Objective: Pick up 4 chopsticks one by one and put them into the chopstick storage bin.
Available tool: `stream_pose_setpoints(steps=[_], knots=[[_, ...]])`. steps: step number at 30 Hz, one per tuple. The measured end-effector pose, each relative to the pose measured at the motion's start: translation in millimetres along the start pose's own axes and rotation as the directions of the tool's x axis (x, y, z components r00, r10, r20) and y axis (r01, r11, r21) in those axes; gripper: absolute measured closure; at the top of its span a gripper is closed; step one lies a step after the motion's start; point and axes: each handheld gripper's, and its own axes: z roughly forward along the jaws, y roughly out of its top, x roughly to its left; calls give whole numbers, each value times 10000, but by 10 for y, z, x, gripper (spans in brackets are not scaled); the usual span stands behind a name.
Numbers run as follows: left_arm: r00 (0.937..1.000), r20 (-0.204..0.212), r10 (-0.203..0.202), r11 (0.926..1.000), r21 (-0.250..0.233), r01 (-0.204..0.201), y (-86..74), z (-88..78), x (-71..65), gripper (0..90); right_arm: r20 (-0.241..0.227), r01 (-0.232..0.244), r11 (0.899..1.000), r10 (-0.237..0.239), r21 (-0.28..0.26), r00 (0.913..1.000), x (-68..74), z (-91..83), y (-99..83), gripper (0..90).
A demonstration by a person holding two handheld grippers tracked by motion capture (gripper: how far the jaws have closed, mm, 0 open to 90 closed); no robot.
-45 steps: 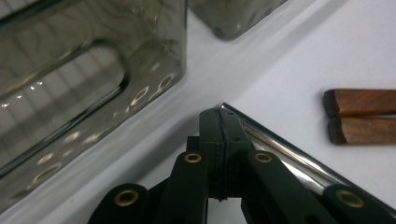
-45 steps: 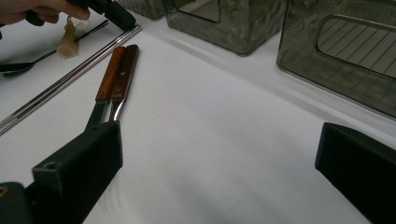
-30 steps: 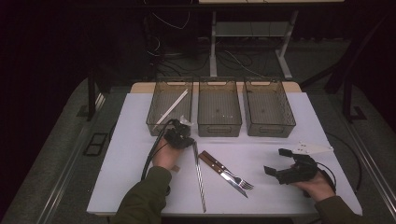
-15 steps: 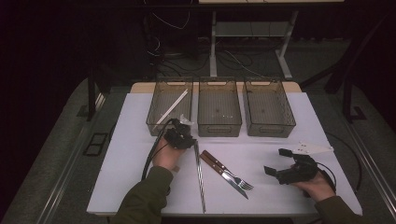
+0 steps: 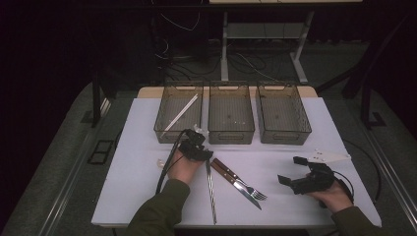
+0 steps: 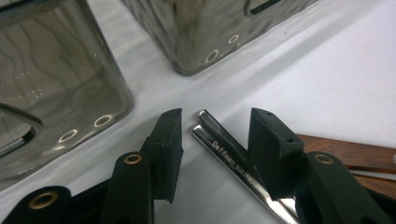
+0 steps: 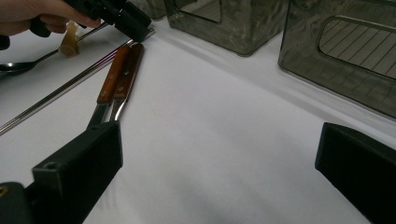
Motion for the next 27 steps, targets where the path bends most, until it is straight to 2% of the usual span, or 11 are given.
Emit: stream_pose_setpoints(steps=[3, 6, 18, 23, 27], knots=[[9995, -280, 147, 9999, 12, -147, 2, 12, -33, 568, 15, 4, 10000, -4, -5, 10000, 0, 0, 1, 9], [9993, -321, 179, 9998, 7, -178, 3, 14, -30, 601, -1, -55, 10000, 55, 35, 10000, 6, 1, 2, 9], [9993, -227, 290, 9995, -90, -292, 4, 18, -8, 663, 2, -34, 10000, 34, 17, 10000, 4, 3, 3, 8], [9986, -170, 506, 9986, -125, -509, 7, 20, -5, 679, -3, -17, 10000, 17, 18, 10000, 4, 5, 3, 8], [9985, -117, 527, 9984, -174, -529, 12, 29, -3, 704, 2, -21, 10000, 21, 4, 10000, 4, 3, 4, 9]])
